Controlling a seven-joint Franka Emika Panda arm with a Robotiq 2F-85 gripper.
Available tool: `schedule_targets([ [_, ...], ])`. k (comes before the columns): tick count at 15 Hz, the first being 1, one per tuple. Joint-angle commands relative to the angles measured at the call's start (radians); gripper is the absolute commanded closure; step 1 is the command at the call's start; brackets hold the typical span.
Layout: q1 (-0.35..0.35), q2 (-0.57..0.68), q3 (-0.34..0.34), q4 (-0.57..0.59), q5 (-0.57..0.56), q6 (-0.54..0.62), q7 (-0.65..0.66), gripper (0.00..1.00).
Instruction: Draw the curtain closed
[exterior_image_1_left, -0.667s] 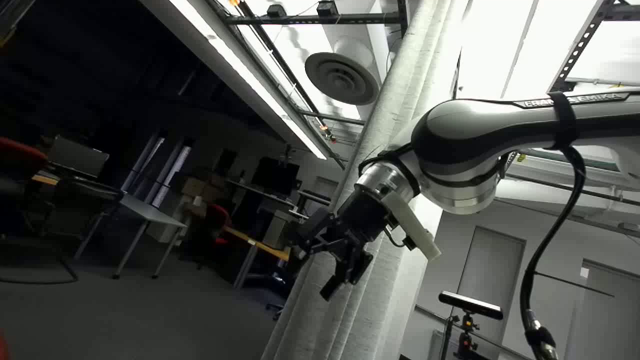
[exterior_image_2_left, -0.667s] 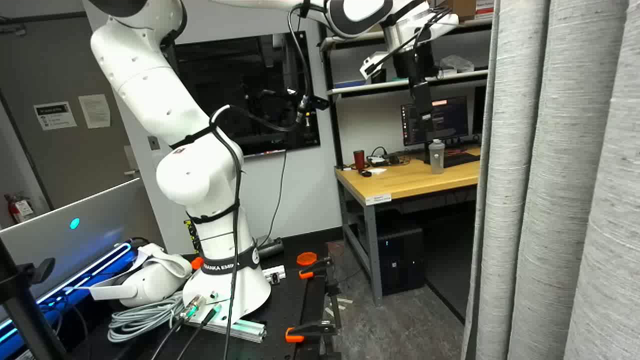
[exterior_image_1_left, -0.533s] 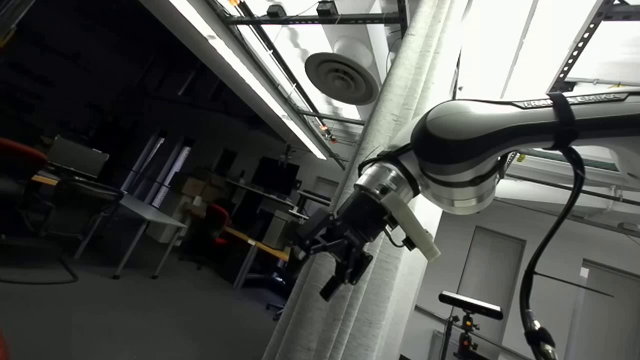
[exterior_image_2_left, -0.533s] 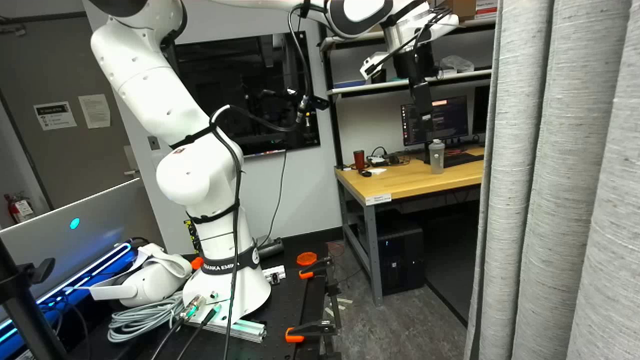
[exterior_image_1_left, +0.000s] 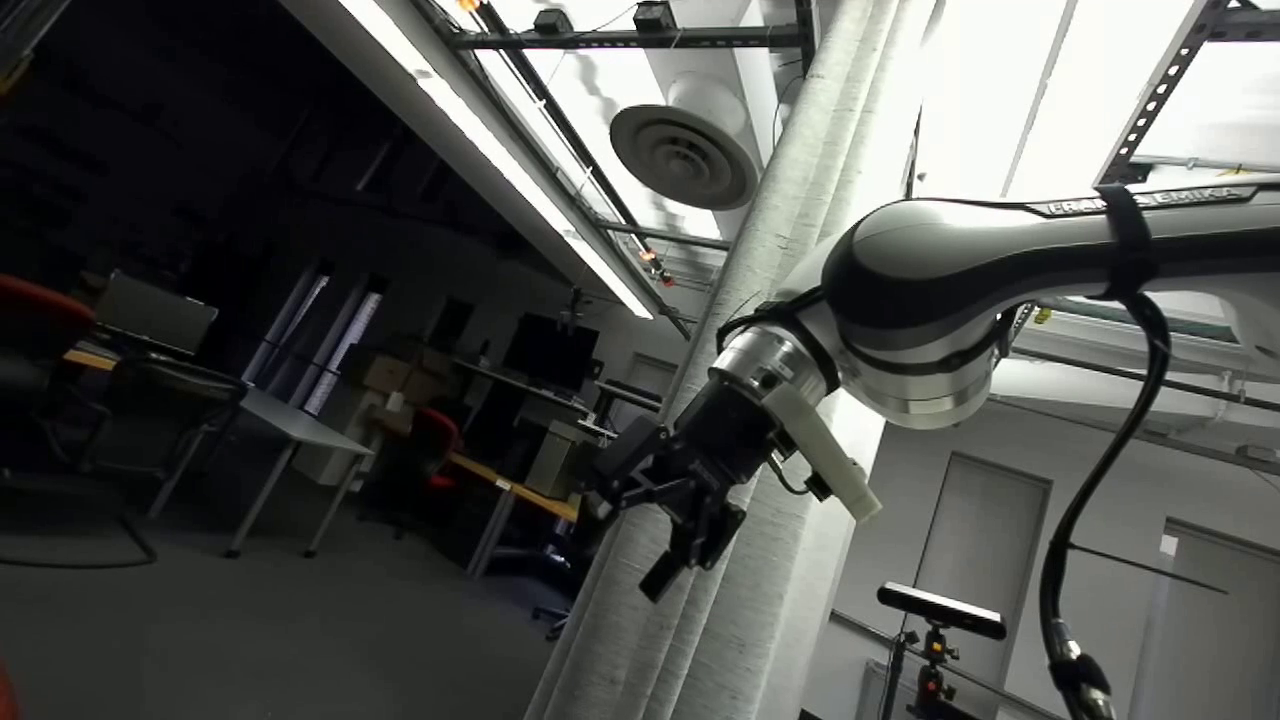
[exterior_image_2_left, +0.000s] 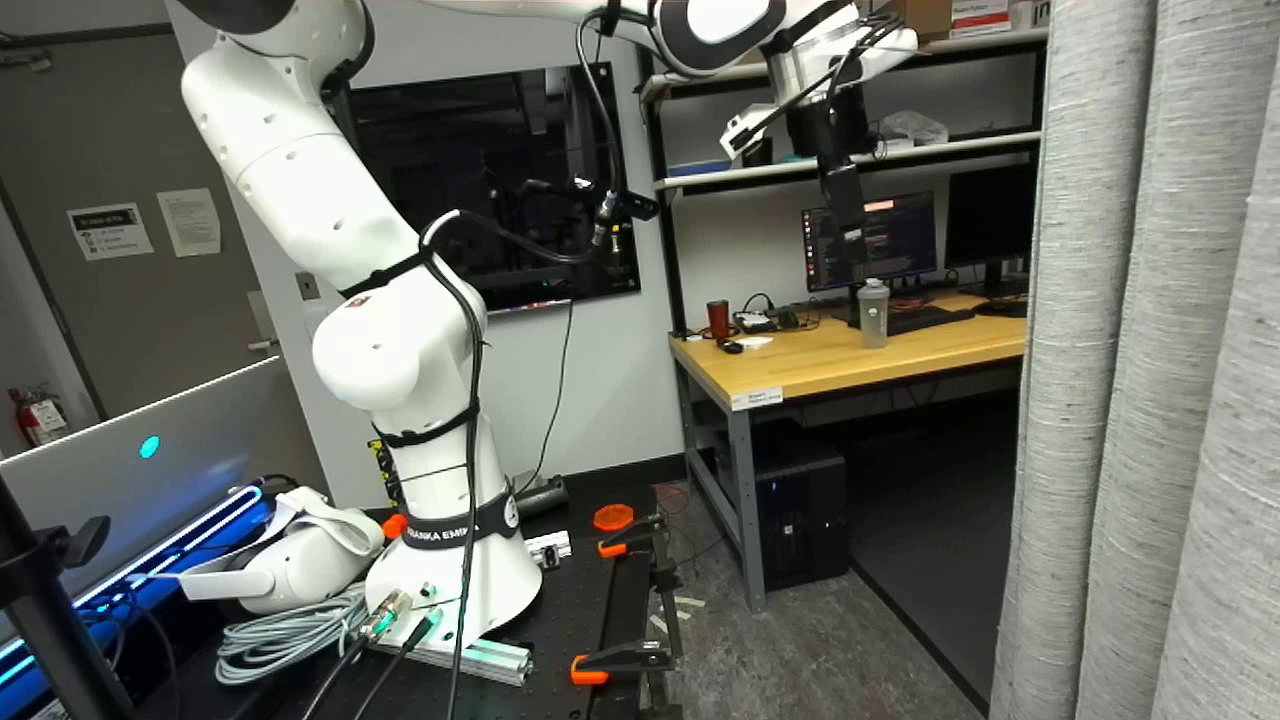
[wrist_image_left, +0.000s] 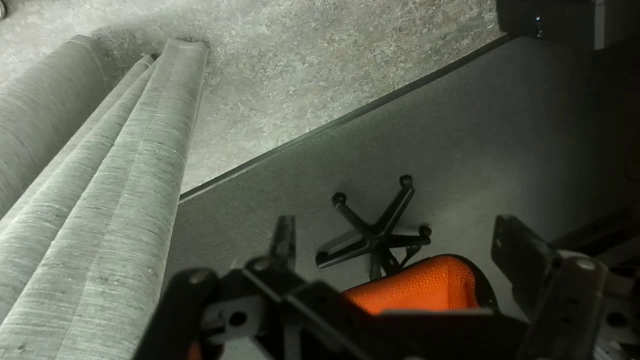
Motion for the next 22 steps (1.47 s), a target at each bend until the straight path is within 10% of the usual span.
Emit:
schedule_targets([
  [1, -0.004, 0.0, 0.003, 0.002, 0.001, -0.004, -0.001, 0.0],
  [20, -0.024, -0.004, 0.021, -0.015, -0.05, 0.075, 0.031, 0.08],
  [22, -0.014, 0.132, 0.094, 0.179, -0.093, 0.065, 0.155, 0.08],
])
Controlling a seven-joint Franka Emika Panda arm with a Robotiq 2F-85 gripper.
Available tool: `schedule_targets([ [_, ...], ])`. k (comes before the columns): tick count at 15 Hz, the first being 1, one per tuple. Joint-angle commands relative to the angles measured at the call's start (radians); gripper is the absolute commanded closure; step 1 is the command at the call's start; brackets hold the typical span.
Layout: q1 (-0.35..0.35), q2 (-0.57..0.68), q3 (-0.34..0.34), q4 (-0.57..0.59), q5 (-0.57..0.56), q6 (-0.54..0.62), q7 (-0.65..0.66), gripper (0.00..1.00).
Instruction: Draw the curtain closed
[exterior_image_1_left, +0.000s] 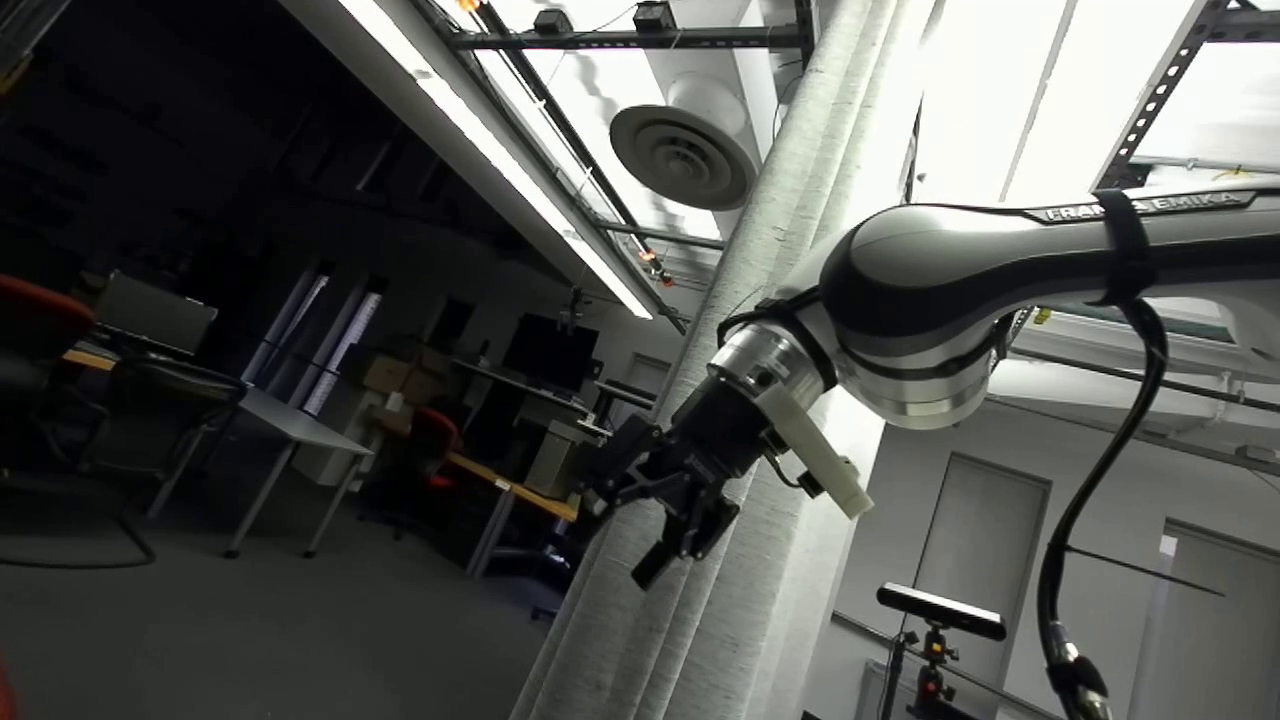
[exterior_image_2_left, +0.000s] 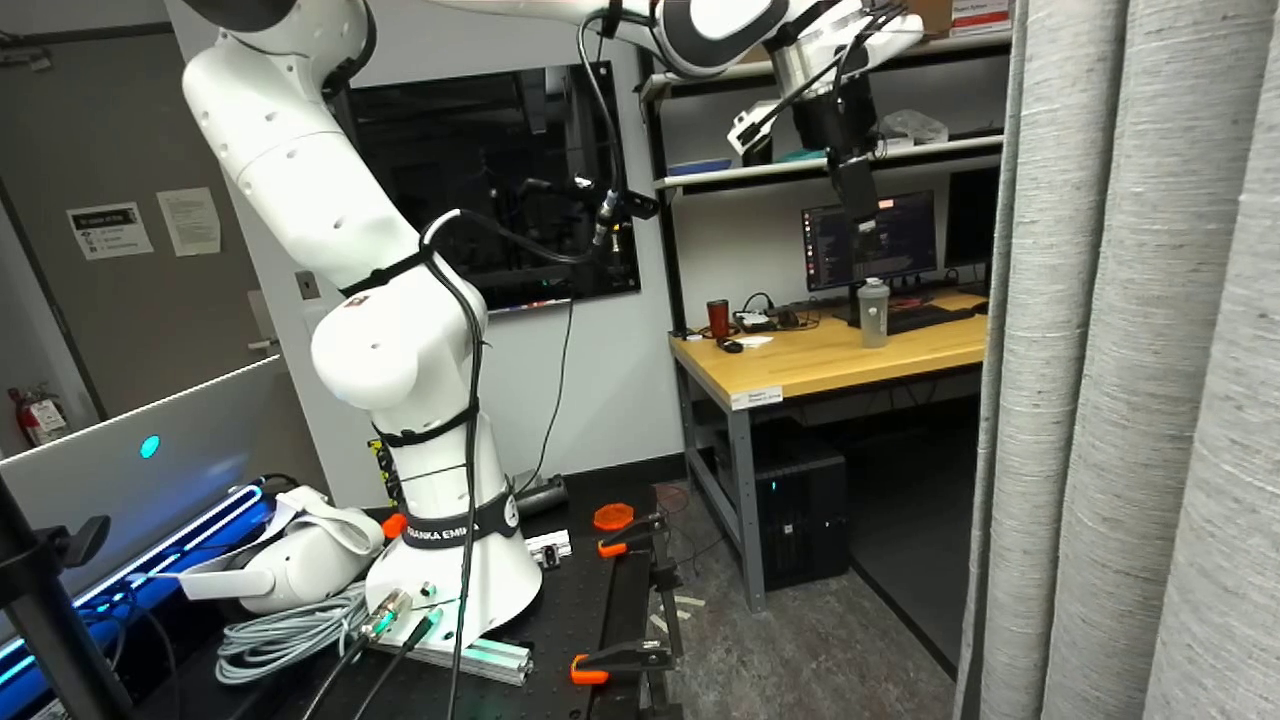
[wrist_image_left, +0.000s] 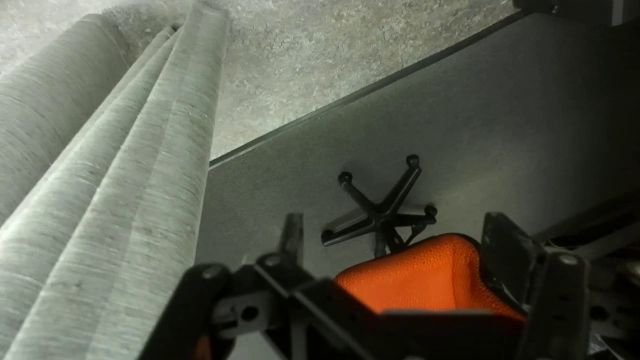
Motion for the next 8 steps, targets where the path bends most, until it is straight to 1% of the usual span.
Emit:
schedule_targets([
  [1, -0.009, 0.151, 0.1, 0.217, -0.084, 0.011, 0.173, 0.09],
  [2, -0.011, 0.188, 0.124, 0.278, -0.123, -0.013, 0.222, 0.03],
  [3, -0.005, 0.23, 0.145, 0.341, -0.153, -0.032, 0.261, 0.02],
  [4, 0.009, 0.123, 0.107, 0.198, -0.105, 0.007, 0.195, 0.07],
  [5, 0.013, 0.157, 0.123, 0.245, -0.125, 0.003, 0.228, 0.03],
  [6, 0.016, 0.185, 0.129, 0.277, -0.132, 0.002, 0.242, 0.02],
  [8, 0.018, 0.216, 0.128, 0.305, -0.135, 0.001, 0.247, 0.02],
])
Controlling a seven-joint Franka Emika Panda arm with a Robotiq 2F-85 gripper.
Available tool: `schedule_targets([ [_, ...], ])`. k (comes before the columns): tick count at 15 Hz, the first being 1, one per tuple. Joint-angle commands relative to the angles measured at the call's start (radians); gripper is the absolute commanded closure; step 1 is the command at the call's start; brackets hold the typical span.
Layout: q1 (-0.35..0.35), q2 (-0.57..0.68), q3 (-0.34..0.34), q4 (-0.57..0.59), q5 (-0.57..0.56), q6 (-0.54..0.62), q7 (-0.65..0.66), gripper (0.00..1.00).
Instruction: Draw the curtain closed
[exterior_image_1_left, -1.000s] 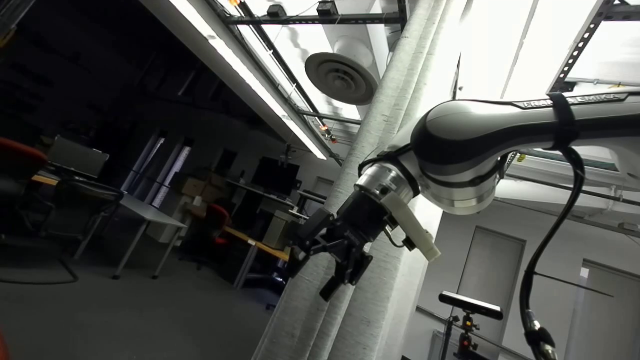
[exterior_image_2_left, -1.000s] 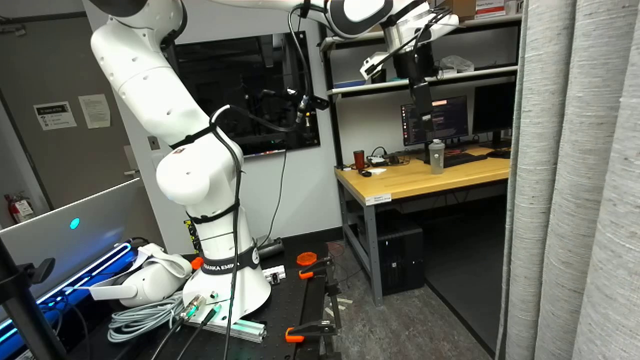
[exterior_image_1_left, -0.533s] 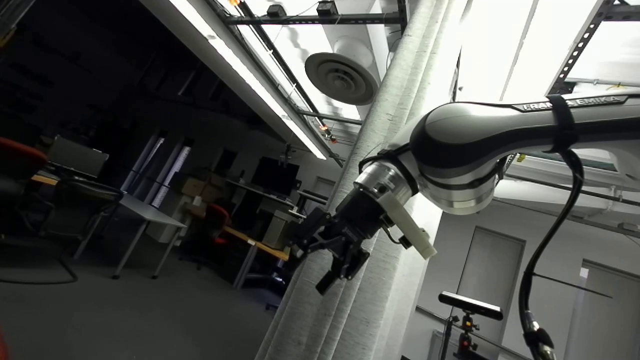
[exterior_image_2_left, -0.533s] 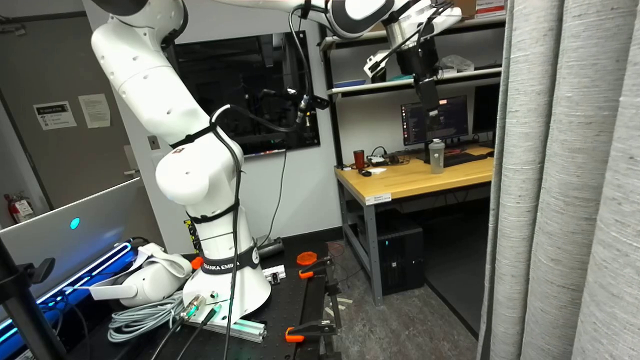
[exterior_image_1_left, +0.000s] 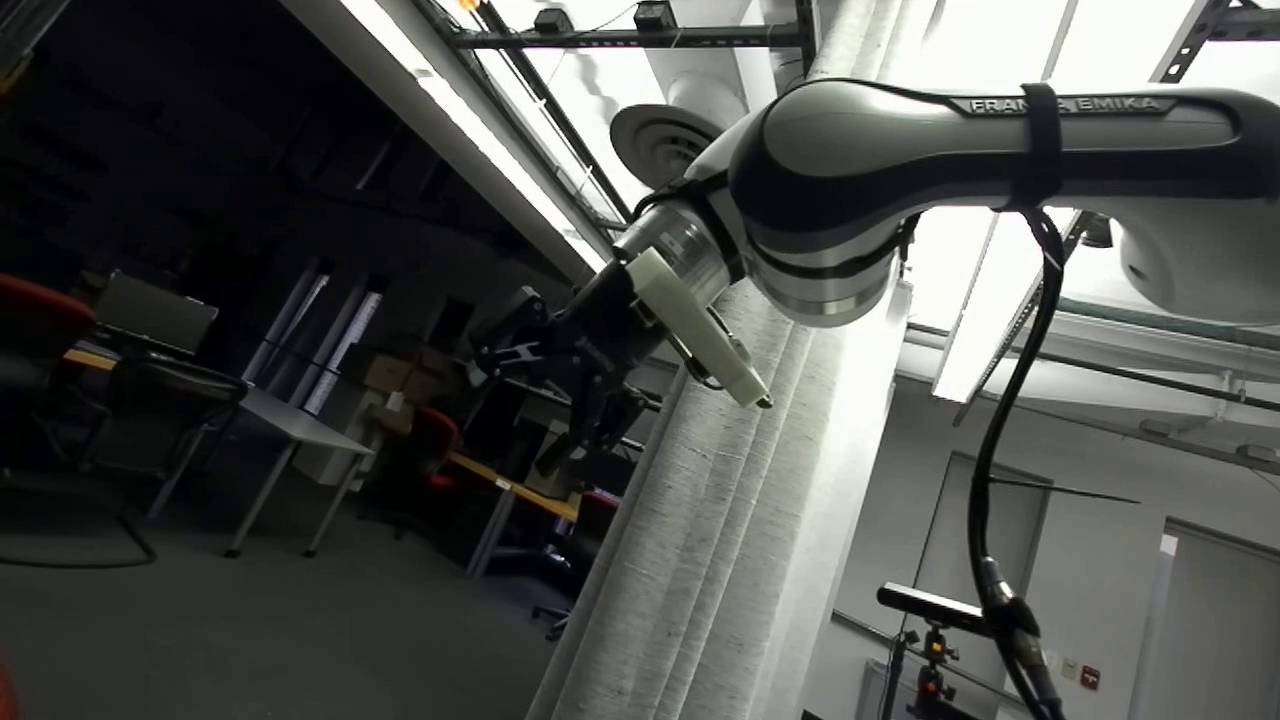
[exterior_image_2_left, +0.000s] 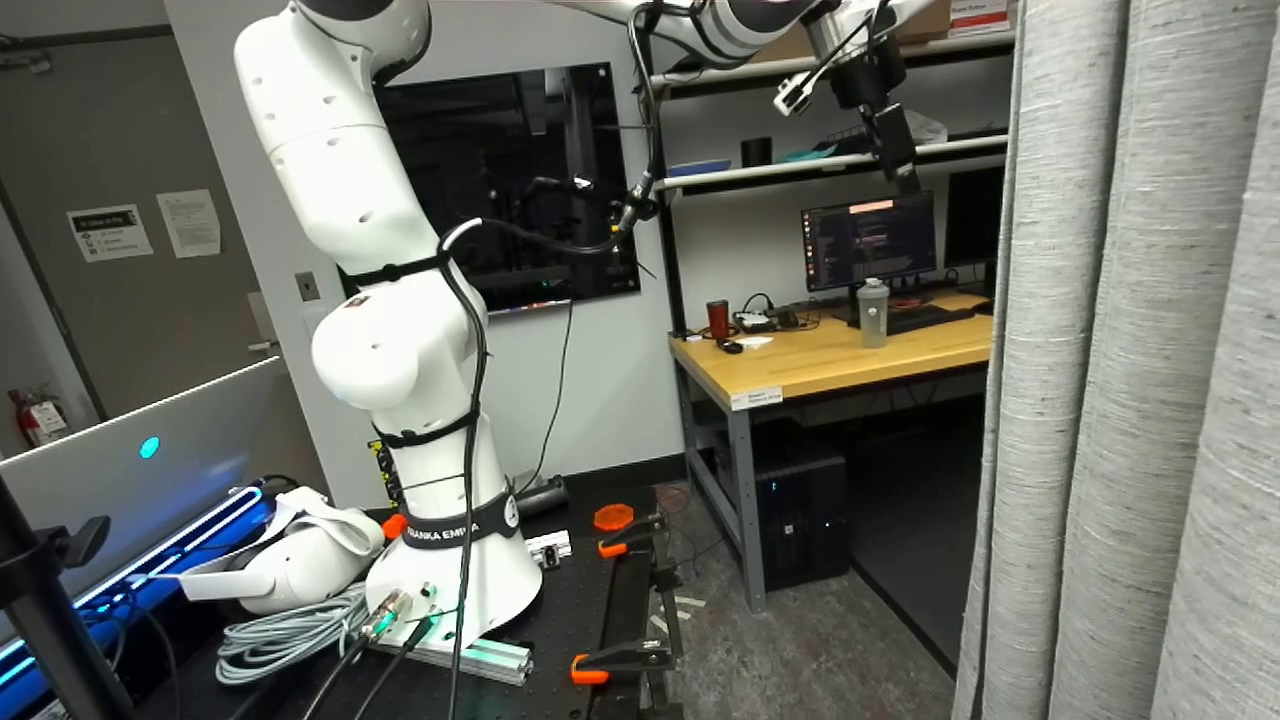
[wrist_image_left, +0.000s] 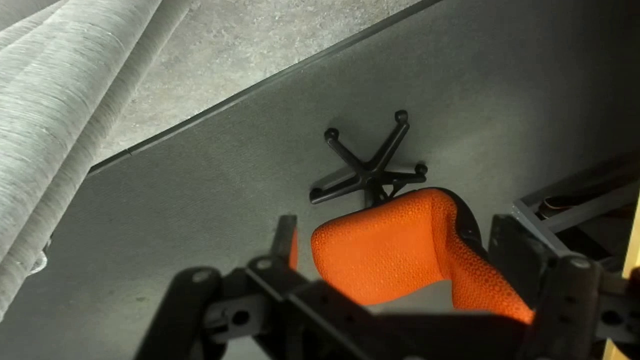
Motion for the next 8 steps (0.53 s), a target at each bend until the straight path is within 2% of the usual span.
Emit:
schedule_targets([
  [1, 0.016, 0.006, -0.02, 0.006, -0.004, -0.003, 0.003, 0.02],
  [8, 0.017, 0.008, -0.02, 0.009, -0.003, -0.001, 0.002, 0.01],
])
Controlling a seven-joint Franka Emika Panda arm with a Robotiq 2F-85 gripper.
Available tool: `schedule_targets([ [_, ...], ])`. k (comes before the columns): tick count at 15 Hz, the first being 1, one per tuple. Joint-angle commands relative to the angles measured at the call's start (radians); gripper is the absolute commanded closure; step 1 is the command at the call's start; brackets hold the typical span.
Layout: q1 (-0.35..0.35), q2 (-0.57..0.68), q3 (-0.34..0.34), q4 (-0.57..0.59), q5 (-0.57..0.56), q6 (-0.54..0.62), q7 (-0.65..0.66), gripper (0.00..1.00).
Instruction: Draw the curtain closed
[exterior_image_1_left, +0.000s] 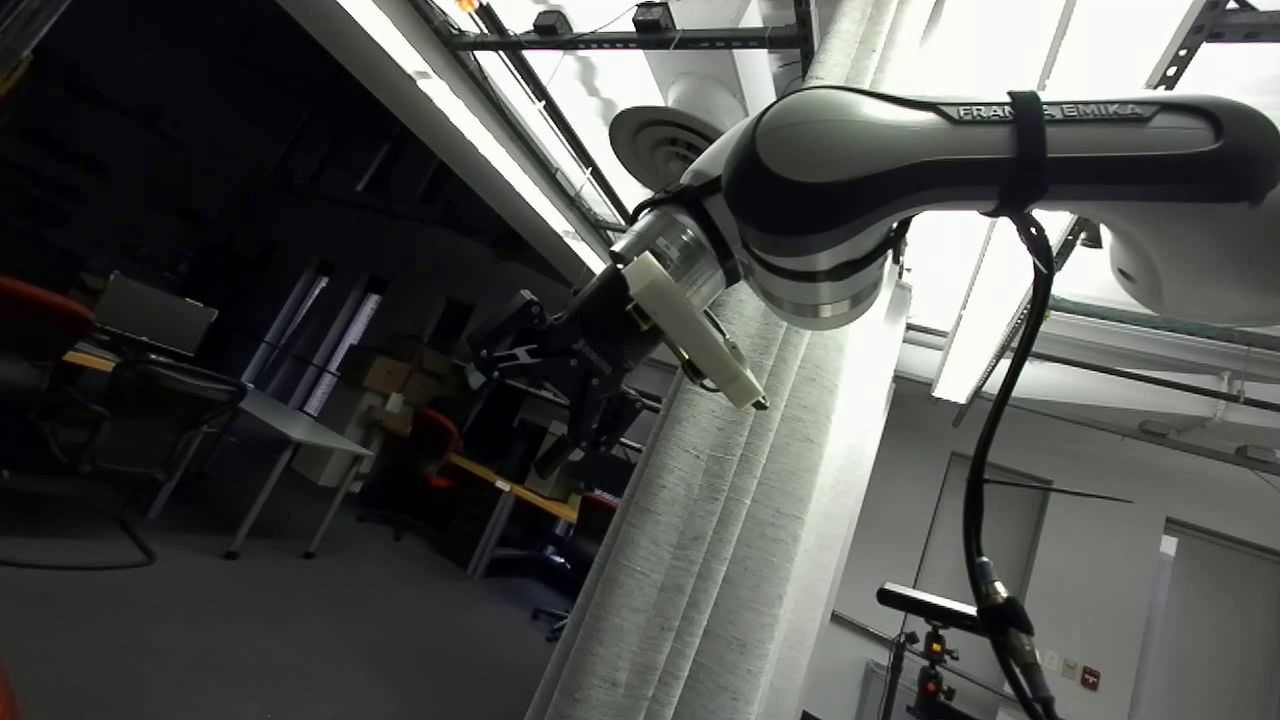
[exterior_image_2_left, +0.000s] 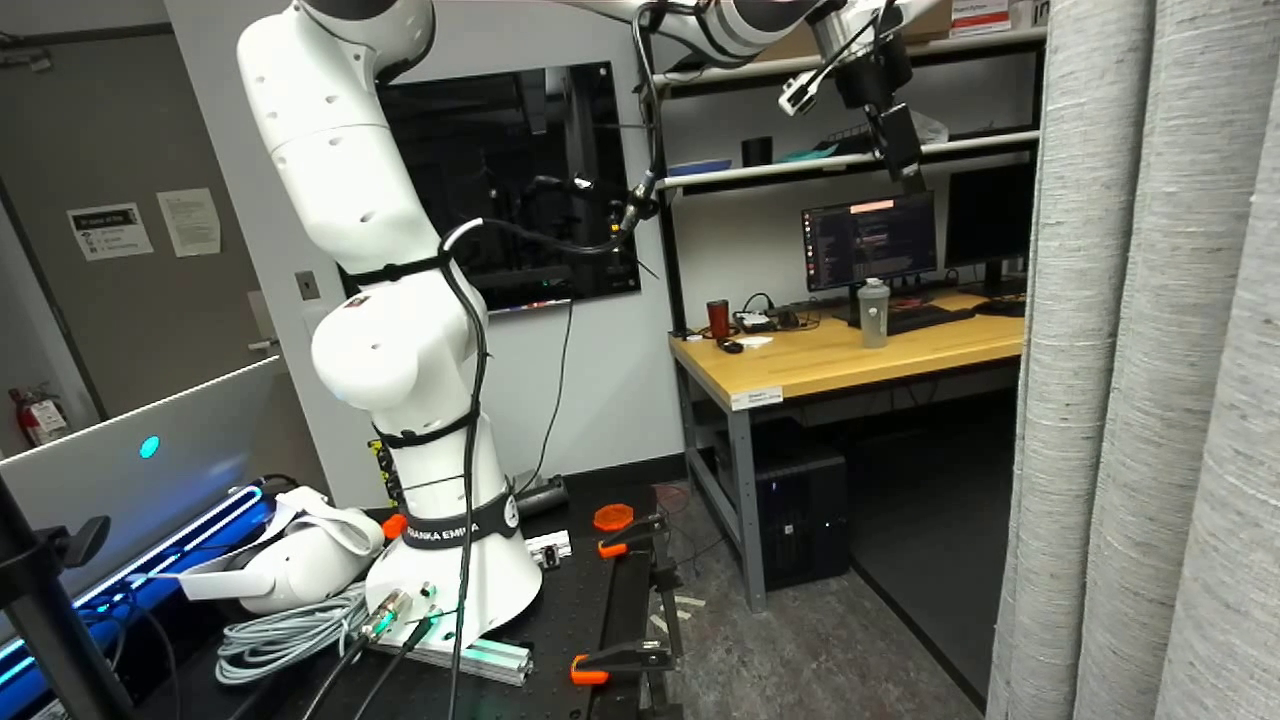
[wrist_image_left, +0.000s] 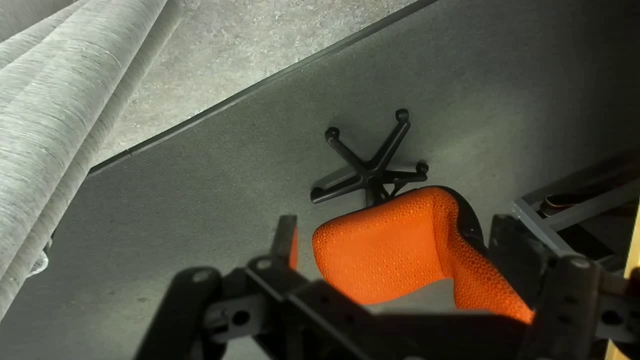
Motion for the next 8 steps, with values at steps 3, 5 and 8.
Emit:
schedule_targets([
  [3, 0.016, 0.0, -0.015, -0.004, -0.019, 0.008, 0.027, 0.0],
  [5, -0.009, 0.048, -0.047, 0.029, -0.025, 0.025, -0.004, 0.01],
  [8, -0.033, 0.075, -0.095, 0.05, -0.068, 0.018, -0.01, 0.02],
])
